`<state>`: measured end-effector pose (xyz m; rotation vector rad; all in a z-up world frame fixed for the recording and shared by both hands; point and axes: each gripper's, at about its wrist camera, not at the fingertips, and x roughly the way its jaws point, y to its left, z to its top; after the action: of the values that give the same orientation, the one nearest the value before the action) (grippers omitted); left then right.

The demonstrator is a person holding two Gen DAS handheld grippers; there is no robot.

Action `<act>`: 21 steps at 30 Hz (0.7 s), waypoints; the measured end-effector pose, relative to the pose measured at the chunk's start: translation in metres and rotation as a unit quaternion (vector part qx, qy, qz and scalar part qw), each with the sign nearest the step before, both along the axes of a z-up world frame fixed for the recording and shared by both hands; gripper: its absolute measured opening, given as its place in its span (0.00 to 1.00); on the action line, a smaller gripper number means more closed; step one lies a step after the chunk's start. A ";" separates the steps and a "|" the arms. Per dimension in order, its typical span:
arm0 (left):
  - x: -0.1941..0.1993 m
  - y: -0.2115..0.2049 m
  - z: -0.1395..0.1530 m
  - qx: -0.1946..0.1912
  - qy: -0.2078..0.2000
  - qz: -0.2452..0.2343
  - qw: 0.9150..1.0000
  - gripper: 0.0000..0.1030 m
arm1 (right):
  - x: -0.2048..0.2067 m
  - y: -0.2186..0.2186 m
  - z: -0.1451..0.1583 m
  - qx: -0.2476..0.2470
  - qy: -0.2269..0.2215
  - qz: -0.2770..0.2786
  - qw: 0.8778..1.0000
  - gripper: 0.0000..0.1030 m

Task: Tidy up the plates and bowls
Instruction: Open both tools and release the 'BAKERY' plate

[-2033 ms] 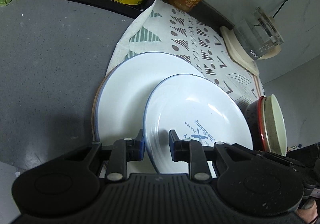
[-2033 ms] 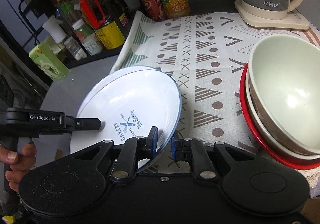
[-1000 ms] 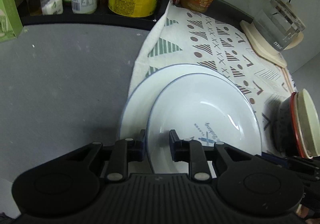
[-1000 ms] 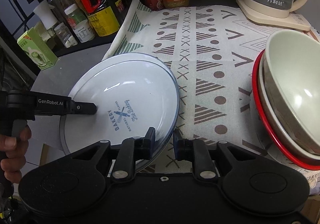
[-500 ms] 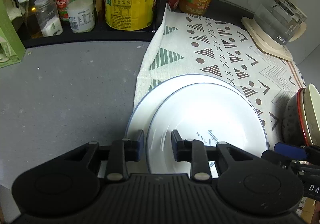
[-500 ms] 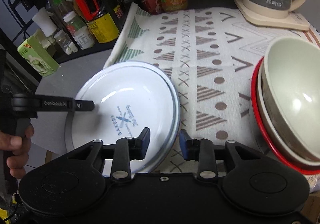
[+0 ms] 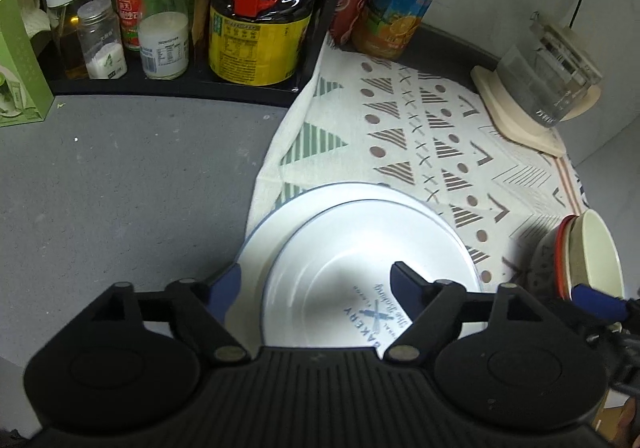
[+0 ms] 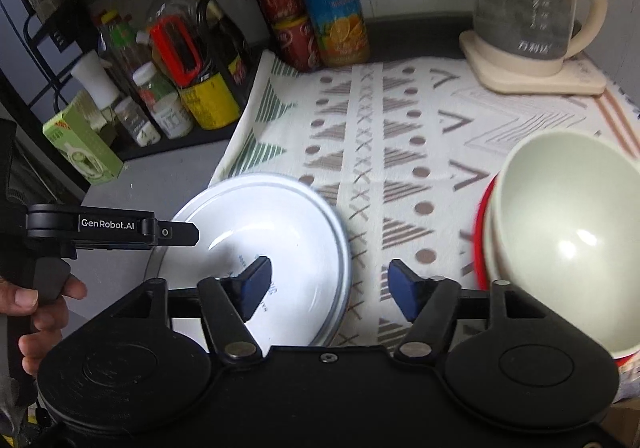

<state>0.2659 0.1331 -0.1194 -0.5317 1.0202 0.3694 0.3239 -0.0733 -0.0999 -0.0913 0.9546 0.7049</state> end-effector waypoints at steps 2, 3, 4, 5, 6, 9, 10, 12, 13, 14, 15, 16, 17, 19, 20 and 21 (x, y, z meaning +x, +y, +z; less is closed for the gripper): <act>0.003 -0.001 0.002 -0.005 0.001 -0.001 1.000 0.81 | 0.001 -0.007 0.010 0.007 -0.012 -0.006 1.000 0.75; 0.005 -0.002 0.003 -0.007 0.002 -0.004 1.000 0.81 | 0.002 -0.010 0.014 0.012 -0.020 -0.009 1.000 0.77; 0.007 -0.003 0.004 -0.008 0.000 -0.008 1.000 0.82 | 0.003 -0.013 0.017 0.015 -0.027 -0.013 0.999 0.82; 0.008 -0.005 0.005 -0.009 -0.003 -0.011 1.000 0.82 | 0.005 -0.016 0.021 0.017 -0.034 -0.021 0.999 0.84; 0.010 -0.007 0.007 -0.008 -0.003 -0.015 1.000 0.85 | 0.007 -0.019 0.023 0.021 -0.037 -0.031 0.999 0.85; 0.017 -0.015 0.010 -0.015 -0.006 -0.024 1.000 0.86 | 0.010 -0.030 0.029 0.032 -0.040 -0.052 0.997 0.88; 0.020 -0.018 0.011 -0.019 -0.009 -0.028 0.999 0.87 | 0.010 -0.033 0.030 0.031 -0.044 -0.056 0.997 0.91; 0.025 -0.026 0.015 -0.024 -0.013 -0.041 0.999 0.87 | 0.010 -0.039 0.033 0.027 -0.052 -0.064 0.996 0.94; 0.028 -0.030 0.016 -0.023 -0.017 -0.047 0.998 0.87 | 0.011 -0.043 0.034 0.026 -0.054 -0.070 0.996 0.94; 0.030 -0.034 0.018 -0.021 -0.021 -0.050 0.998 0.87 | 0.011 -0.047 0.034 0.026 -0.055 -0.077 0.995 0.96; 0.033 -0.038 0.019 -0.019 -0.024 -0.052 0.998 0.87 | 0.012 -0.052 0.034 0.025 -0.056 -0.085 0.995 0.97; 0.035 -0.042 0.020 -0.019 -0.026 -0.056 0.998 0.87 | 0.012 -0.056 0.034 0.023 -0.057 -0.093 0.994 0.98; 0.039 -0.045 0.020 -0.023 -0.027 -0.062 0.997 0.87 | 0.013 -0.061 0.034 0.021 -0.057 -0.102 0.993 0.99; 0.045 -0.053 0.022 -0.029 -0.032 -0.074 0.996 0.87 | 0.013 -0.072 0.034 0.020 -0.056 -0.118 0.991 0.99; 0.047 -0.056 0.022 -0.029 -0.034 -0.079 0.996 0.87 | 0.013 -0.077 0.034 0.020 -0.055 -0.125 0.990 0.99; 0.050 -0.060 0.023 -0.028 -0.036 -0.084 0.995 0.87 | 0.013 -0.082 0.034 0.019 -0.054 -0.131 0.990 0.99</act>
<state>0.3163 0.0727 -0.0961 -0.5017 1.0002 0.1713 0.3368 -0.1553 -0.0664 0.0294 0.8295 0.4698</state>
